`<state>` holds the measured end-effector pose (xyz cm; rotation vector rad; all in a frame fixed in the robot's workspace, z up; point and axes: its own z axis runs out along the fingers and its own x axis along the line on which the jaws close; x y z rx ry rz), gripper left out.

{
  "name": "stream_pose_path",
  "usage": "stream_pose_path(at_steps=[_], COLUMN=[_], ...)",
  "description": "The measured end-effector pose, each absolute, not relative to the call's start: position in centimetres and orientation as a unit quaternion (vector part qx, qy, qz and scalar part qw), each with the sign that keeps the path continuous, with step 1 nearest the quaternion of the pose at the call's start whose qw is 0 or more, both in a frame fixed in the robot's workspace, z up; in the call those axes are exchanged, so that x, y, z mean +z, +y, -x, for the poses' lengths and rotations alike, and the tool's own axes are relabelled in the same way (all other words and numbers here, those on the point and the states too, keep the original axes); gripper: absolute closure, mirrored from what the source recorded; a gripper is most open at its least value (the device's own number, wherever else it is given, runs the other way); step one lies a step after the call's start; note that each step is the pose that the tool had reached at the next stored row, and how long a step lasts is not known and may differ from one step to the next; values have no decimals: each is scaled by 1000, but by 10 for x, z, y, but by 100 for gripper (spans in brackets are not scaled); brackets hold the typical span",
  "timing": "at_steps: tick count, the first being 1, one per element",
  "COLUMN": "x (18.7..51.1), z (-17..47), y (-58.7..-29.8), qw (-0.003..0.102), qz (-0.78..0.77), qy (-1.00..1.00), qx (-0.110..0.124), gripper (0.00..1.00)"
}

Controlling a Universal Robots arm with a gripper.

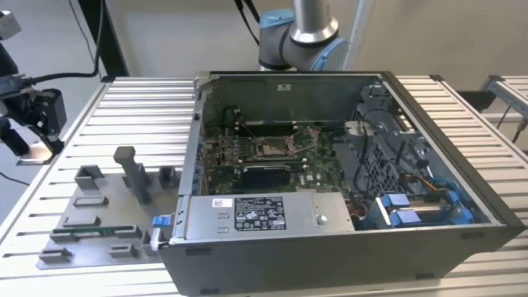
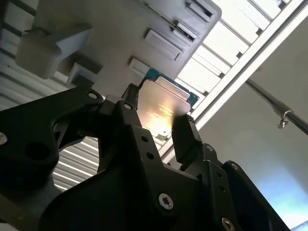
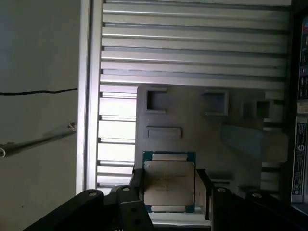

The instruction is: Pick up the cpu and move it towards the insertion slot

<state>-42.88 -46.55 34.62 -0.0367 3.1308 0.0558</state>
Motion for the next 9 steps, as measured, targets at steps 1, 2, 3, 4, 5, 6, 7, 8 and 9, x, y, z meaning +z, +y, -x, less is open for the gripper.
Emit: stream_pose_path(at_steps=[1, 2, 3, 4, 5, 6, 7, 8, 9], x=[350, 354, 358, 361, 365, 368, 371, 375, 378], z=[429, 429, 429, 429, 429, 429, 429, 429, 429], y=[-465, -465, -465, -465, -465, -465, -465, -465, -465], qw=[5, 5, 5, 5, 5, 5, 5, 5, 5], qz=[12, 12, 12, 12, 12, 12, 12, 12, 12], qy=[1000, 1000, 1000, 1000, 1000, 1000, 1000, 1000, 1000], qx=[18, 18, 18, 18, 18, 18, 18, 18, 18], gripper=[100, 100, 100, 100, 100, 100, 100, 100, 100])
